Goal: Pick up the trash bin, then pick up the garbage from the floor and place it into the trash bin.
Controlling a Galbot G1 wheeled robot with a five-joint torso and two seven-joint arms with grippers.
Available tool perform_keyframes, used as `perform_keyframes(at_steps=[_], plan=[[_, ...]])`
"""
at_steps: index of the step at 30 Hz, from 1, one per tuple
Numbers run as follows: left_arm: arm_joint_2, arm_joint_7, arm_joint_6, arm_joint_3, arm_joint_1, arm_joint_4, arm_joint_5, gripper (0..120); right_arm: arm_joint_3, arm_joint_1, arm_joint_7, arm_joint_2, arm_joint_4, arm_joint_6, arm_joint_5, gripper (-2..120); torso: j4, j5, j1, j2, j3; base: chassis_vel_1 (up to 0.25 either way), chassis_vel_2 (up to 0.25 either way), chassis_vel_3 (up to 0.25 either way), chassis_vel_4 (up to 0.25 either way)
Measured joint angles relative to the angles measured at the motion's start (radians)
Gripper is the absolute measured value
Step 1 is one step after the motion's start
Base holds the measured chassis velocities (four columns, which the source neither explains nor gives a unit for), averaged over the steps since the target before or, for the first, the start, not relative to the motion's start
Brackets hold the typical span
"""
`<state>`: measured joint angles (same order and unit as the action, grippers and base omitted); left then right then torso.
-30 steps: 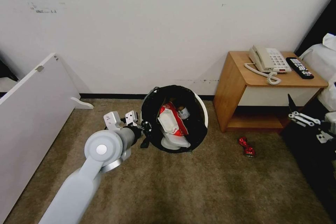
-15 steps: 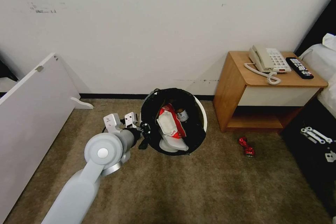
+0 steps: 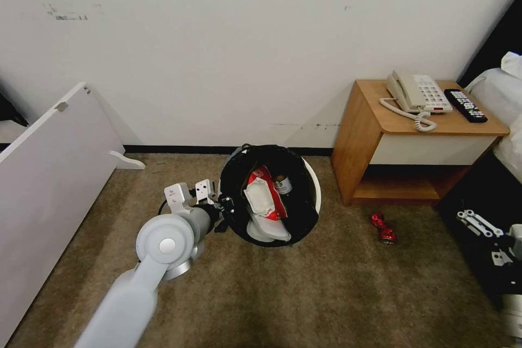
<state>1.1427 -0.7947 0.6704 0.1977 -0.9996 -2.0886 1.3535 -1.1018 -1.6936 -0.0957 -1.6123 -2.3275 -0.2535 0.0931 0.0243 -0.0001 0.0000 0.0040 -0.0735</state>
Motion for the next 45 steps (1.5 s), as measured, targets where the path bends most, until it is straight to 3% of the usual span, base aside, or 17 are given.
perform_keyframes(at_steps=[17, 45], plan=[[-0.009, 0.014, 0.000, 0.006, -0.005, 0.006, 0.002, 0, 0.045, -0.001, -0.041, 0.002, 0.007, -0.044, 0.096, 100, 0.0000, 0.0001, 0.000, 0.000, 0.000, 0.000, 0.000, 0.000, 0.000], [0.002, 0.017, -0.025, 0.026, -0.005, 0.021, -0.008, 0, 0.069, -0.006, -0.069, 0.004, 0.013, -0.095, 0.135, 100, 0.0001, 0.0001, 0.000, 0.000, 0.000, -0.035, -0.037, -0.042, -0.039]])
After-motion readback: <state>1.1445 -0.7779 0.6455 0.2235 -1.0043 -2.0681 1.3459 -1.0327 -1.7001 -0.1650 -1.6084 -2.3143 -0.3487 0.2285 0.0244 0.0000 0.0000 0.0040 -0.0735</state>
